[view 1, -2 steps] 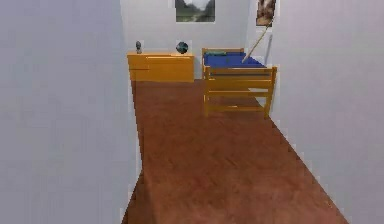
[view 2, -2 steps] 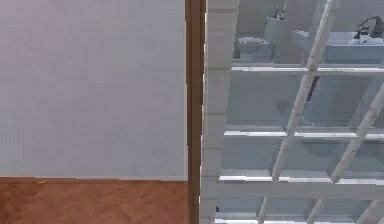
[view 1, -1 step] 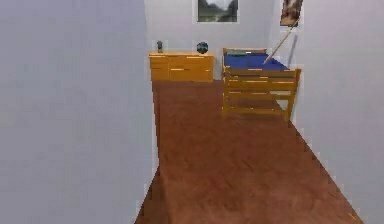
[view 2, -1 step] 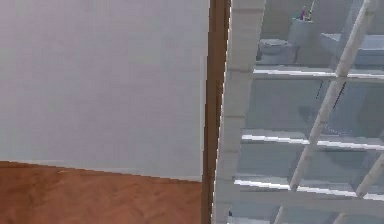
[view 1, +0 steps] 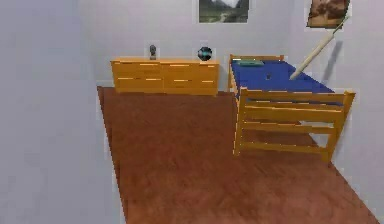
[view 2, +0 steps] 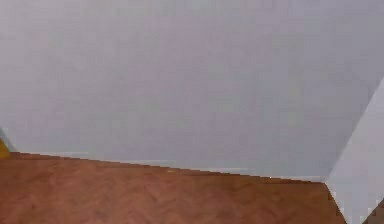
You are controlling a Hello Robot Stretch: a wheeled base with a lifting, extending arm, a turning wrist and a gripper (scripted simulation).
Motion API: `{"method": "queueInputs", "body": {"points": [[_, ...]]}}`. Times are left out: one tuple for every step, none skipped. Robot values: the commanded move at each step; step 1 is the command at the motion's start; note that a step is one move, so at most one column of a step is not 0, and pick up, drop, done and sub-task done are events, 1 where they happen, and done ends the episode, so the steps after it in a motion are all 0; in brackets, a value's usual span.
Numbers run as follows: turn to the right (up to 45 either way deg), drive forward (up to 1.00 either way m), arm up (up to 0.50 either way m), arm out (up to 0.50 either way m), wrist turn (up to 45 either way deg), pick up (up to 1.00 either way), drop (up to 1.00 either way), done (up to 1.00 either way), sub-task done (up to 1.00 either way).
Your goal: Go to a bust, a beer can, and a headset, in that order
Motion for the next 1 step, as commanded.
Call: {"method": "queueInputs", "body": {"points": [[0.0,0.85,0.0,0.0,0.0,0.0,0.0,0.0,0.0]]}}
